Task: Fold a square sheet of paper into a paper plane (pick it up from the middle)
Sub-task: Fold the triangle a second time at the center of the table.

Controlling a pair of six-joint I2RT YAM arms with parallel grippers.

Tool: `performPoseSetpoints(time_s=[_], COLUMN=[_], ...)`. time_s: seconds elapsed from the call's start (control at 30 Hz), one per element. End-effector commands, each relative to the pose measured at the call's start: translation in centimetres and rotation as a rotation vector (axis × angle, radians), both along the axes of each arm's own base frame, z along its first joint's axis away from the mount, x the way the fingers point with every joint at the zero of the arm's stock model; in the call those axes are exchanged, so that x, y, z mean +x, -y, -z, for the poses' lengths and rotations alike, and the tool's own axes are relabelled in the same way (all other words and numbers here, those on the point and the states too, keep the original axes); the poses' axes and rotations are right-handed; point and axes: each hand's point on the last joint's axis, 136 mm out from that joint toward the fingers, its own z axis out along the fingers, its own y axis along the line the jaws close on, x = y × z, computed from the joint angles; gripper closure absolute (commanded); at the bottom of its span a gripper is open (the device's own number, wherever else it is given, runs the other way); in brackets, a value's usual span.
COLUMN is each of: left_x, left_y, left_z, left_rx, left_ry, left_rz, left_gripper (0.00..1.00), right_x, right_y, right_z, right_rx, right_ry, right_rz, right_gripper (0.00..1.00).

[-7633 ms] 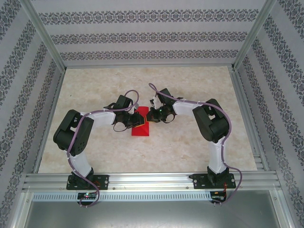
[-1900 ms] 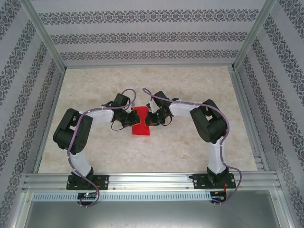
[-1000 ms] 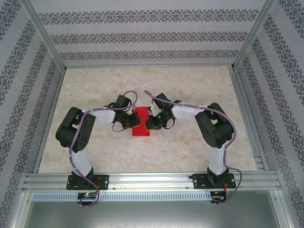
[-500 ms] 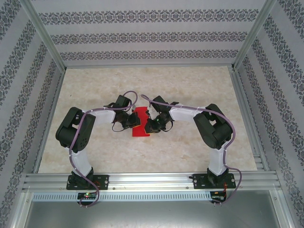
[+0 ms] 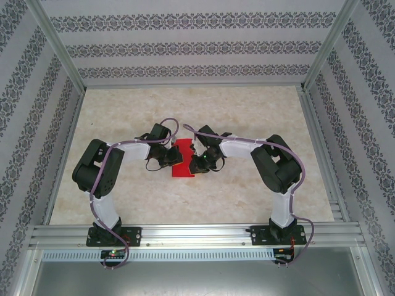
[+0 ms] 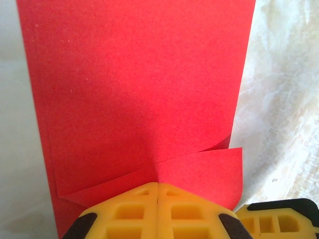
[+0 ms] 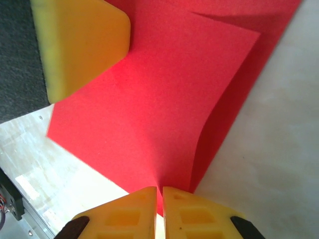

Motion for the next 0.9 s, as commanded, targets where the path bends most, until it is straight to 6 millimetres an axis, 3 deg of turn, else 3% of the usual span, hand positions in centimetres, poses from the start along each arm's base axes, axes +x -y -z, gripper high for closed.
performPoseSetpoints(time_s=[0.0, 0.43, 0.73, 0.87], left_x=[-1.7, -1.8, -1.8, -1.7], left_y=[-1.6, -1.5, -1.5, -1.5], left_z=[2.7, 2.8, 2.8, 2.7], left_rx=[0.116, 0.115, 0.114, 0.114], left_ry=[-0.075, -0.076, -0.076, -0.075], left_rz=[-0.03, -0.026, -0.026, -0.026], left_gripper=[0.96, 0.96, 0.96, 0.96], right_x=[-0.3, -1.4, 0.0, 0.4], right_y=[0.8, 1.1, -0.2, -0.8], right_z=[1.0, 1.5, -2.4, -2.3], right_rx=[-0.051, -0.048, 0.036, 0.031], right_ry=[0.003, -0.037, 0.057, 0.067], right_rz=[-0.015, -0.031, -0.018, -0.012], right_gripper=[0.87, 0.87, 0.87, 0.87])
